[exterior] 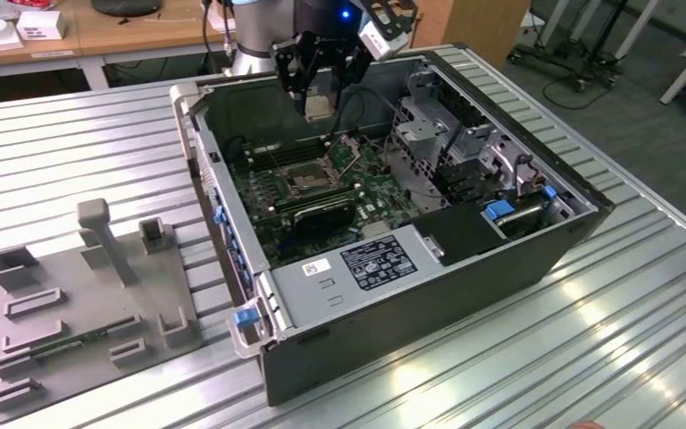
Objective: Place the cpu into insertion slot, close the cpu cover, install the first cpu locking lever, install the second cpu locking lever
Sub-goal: 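Place the cpu into insertion slot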
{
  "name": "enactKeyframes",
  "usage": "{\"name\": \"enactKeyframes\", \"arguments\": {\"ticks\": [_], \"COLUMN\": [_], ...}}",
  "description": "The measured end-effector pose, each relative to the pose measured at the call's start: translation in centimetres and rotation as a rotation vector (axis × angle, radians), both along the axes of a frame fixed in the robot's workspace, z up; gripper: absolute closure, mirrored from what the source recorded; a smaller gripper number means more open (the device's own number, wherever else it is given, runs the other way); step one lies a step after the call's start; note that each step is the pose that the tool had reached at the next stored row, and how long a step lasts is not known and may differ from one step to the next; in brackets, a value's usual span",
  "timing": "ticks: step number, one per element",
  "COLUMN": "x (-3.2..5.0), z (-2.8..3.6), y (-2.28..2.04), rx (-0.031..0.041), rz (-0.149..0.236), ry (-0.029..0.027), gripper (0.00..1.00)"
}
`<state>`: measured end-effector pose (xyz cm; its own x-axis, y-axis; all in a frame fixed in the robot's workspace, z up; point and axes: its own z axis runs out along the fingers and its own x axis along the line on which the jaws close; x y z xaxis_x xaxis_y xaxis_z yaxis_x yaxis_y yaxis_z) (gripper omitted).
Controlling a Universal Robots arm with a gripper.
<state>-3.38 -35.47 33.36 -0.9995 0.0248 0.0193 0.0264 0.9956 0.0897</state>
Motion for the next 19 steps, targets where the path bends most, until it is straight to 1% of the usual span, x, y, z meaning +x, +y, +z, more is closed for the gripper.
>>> {"name": "enactKeyframes", "arguments": {"ticks": [6,9,14,19], "x": [0.0,0.0,0.0,0.0], "z": [-0.01,-0.19,-0.22,-0.38], "y": [0.0,0.0,0.0,0.0], "rx": [-0.0002,0.0001,-0.0001,0.0], "rz": [0.0,0.0,0.0,0.0], "ry": [0.0,-0.0001,0.0,0.0001], "gripper": [0.46,0.46,0.46,0.46]}}
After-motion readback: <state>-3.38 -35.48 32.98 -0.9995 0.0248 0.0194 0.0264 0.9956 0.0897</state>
